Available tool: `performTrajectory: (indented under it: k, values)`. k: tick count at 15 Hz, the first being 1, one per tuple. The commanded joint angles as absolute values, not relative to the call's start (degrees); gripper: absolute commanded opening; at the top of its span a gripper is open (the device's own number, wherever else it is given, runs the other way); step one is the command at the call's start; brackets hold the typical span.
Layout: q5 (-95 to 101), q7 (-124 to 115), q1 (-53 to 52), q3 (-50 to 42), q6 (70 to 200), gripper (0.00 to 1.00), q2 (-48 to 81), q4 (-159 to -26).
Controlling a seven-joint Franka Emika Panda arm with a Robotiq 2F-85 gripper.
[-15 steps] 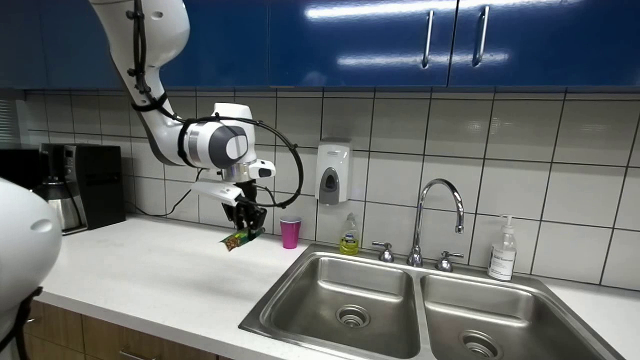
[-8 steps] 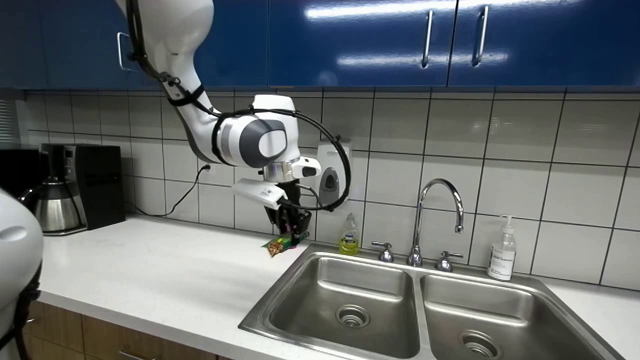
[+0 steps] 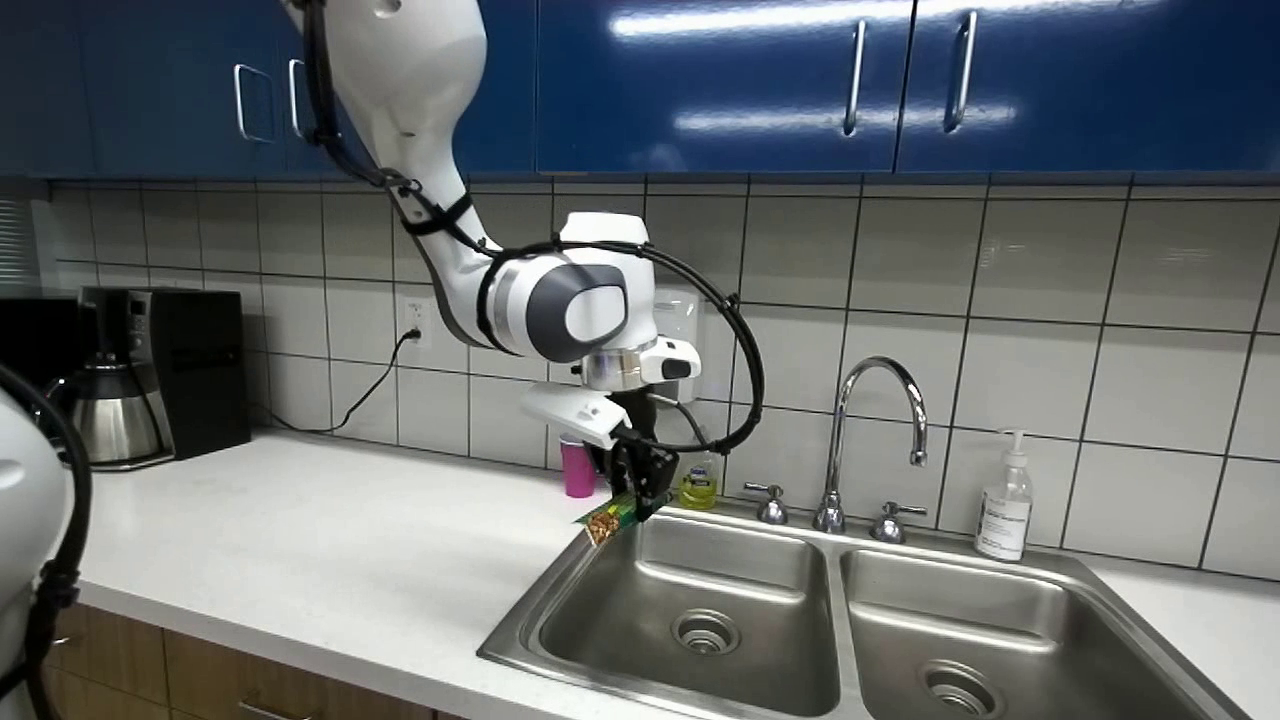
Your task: Put the green packet in the left sink
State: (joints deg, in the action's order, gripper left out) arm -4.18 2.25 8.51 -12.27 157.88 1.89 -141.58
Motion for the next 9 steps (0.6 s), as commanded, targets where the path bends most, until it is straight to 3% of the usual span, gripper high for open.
performTrajectory:
  k: [1, 9]
  values:
    - [-10.4, 7.6, 9.8, -10.5, 160.3, 0.15, 9.7, -136.1]
    - [-12.8, 9.3, 14.0, -4.4, 163.2, 0.15, 27.6, -123.6]
